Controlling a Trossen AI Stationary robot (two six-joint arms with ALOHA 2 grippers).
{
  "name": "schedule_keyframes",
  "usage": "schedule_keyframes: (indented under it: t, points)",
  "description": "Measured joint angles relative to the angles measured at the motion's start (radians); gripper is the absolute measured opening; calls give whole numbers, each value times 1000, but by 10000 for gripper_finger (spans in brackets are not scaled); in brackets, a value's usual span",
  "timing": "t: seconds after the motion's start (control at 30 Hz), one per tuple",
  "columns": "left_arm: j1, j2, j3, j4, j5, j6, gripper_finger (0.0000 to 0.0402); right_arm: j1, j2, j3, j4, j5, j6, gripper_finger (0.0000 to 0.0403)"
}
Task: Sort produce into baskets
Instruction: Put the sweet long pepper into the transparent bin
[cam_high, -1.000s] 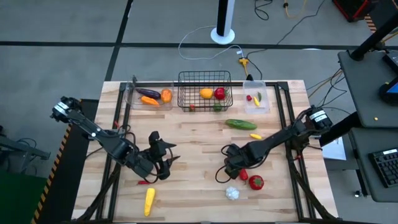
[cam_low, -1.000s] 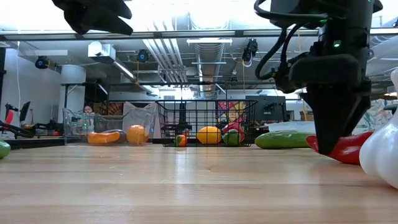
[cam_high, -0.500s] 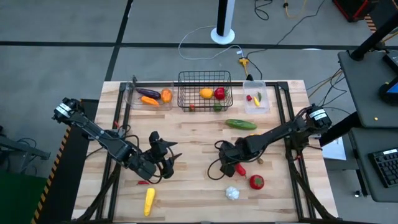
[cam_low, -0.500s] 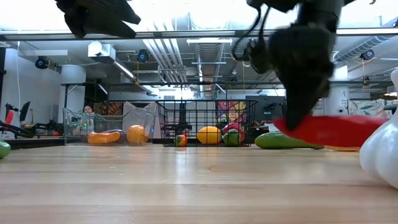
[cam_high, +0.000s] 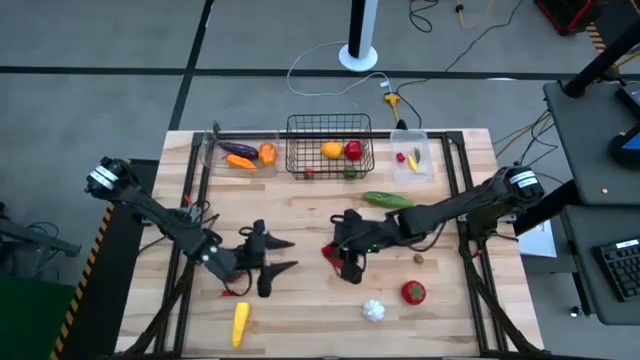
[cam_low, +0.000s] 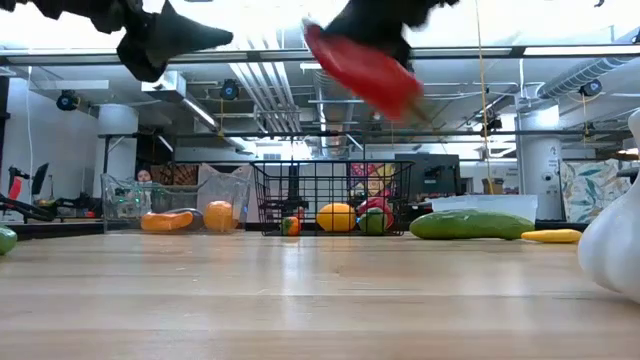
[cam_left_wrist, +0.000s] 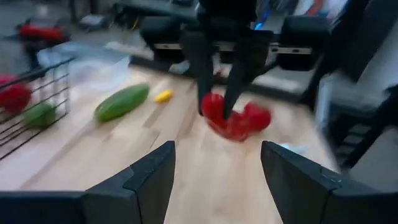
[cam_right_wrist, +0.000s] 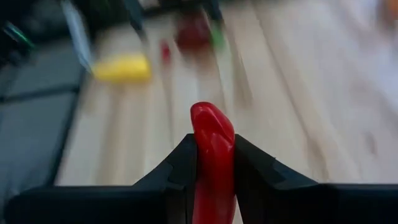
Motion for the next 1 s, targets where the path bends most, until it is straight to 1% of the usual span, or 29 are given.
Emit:
schedule_keyframes:
  t: [0.1,0.2,0.27,0.43,0.67,0.9,1.0]
  points:
    - [1,0,-81,212,6,39,220,0,-9,-9,203,2,-118,74]
    - [1,0,-133,336,5,65,220,3,3,-33,403,0,-249,74]
    - [1,1,-149,376,6,72,220,2,10,-48,489,1,-319,73]
    - [2,23,-139,389,9,107,220,-15,37,-60,658,3,-404,75]
    - [31,84,-56,391,18,205,220,-24,78,-52,746,2,-443,72]
    - [64,138,-15,393,15,215,219,-24,93,-52,774,3,-446,83]
    - [68,152,-7,393,15,219,208,-24,93,-54,773,3,-447,91]
